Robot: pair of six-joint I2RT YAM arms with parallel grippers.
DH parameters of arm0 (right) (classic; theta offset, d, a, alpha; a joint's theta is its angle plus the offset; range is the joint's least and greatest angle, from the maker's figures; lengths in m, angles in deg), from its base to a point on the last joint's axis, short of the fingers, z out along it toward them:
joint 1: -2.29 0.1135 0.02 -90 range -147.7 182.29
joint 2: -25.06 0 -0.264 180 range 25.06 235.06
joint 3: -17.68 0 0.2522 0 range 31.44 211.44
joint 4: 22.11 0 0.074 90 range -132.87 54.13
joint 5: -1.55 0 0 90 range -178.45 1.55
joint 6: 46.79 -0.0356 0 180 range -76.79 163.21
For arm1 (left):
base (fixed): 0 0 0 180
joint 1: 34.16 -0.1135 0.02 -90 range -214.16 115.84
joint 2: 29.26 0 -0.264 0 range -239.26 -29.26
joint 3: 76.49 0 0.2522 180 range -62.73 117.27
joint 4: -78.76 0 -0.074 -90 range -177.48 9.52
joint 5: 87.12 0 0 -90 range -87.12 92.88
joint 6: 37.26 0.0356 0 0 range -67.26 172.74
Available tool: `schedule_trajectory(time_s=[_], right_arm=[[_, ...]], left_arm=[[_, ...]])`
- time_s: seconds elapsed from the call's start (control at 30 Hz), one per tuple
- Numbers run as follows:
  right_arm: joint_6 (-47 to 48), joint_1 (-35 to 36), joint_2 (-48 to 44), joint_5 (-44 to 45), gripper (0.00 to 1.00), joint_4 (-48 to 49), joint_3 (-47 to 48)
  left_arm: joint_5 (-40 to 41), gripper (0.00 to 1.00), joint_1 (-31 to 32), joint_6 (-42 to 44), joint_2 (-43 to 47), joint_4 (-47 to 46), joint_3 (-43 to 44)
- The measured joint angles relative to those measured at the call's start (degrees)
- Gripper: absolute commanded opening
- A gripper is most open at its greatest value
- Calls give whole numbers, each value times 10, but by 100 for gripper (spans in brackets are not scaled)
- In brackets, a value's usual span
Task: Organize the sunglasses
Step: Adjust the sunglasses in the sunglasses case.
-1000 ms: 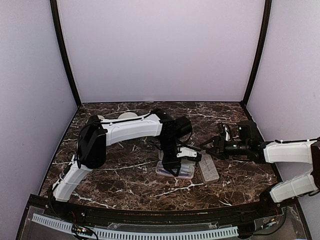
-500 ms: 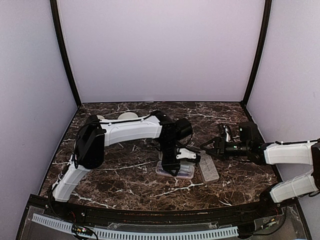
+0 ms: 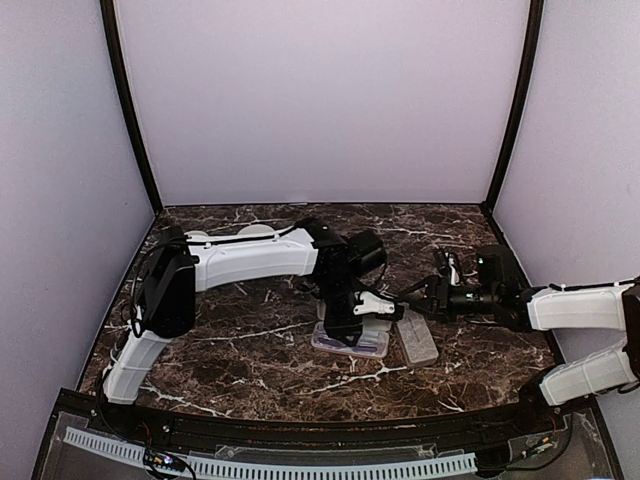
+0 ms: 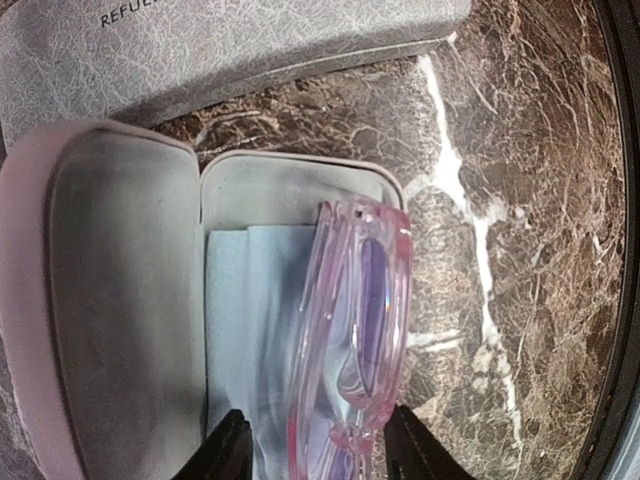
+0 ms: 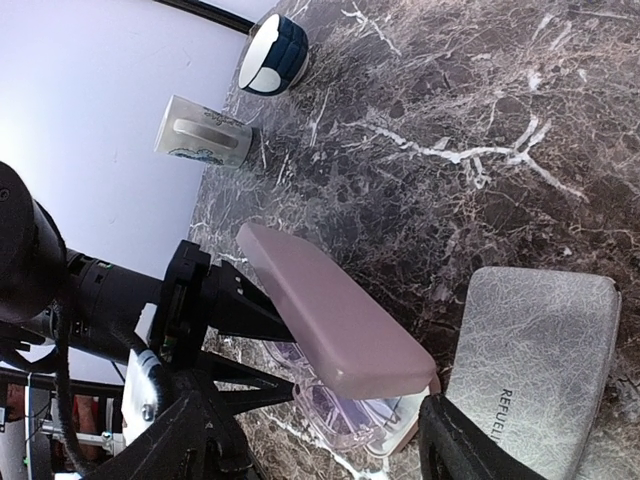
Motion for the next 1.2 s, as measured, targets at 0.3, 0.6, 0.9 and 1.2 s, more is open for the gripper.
schedule_trajectory(time_s=[0.3,0.6,0.9,1.2], right_arm=[[-2,7,0,0,73,4,-1],[-7,17,9,0,74,18,-7],[-13,23,16,7,74,38,-7],[-15,31,20,13,74,43,-7]], left_arm=[[19,47,4,-4,0,-15,-14],[42,46,6,-5,17,-42,-41],[51,46,6,-6,42,-56,-63],[54,46,9,-9,56,-73,-85]])
